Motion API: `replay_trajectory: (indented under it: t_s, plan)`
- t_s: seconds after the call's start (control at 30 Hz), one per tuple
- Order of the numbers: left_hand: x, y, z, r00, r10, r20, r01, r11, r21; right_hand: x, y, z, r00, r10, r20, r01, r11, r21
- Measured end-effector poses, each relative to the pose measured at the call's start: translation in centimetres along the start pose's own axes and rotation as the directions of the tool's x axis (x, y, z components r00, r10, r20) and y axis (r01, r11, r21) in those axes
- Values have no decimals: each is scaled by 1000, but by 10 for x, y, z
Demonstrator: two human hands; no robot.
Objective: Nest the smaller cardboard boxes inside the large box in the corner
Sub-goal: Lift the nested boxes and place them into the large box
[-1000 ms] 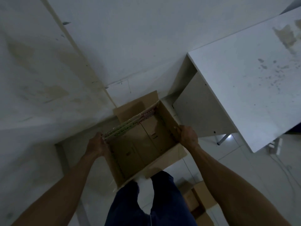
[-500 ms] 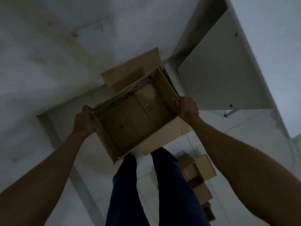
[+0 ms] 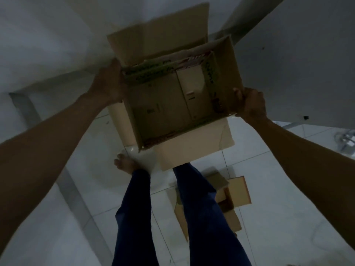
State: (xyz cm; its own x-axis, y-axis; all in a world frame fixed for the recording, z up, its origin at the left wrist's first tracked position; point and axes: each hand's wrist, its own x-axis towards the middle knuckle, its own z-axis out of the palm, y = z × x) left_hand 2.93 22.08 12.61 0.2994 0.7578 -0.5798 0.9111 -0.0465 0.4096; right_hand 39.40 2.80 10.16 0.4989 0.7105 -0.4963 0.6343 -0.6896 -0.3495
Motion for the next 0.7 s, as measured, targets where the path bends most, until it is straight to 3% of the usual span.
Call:
replay_trajectory:
  t_s: [0.1, 0.27, 0.5, 0.7]
  plan:
    - [17, 15, 0, 999, -37, 34, 39, 997, -62, 5, 9, -9, 999, -6, -35, 6, 1000, 9]
    - [29, 24, 9, 995, -52, 90, 52, 999, 5, 22, 12, -10, 999, 20, -39, -20, 1000, 4]
    - [36, -11, 38, 978, -137, 157, 148, 987, -60, 27, -7, 21, 997, 68, -40, -70, 996, -61]
    - [69, -41, 74, 985, -114, 127, 122, 991, -56, 50, 2, 65, 988, 155, -3, -153, 972, -177]
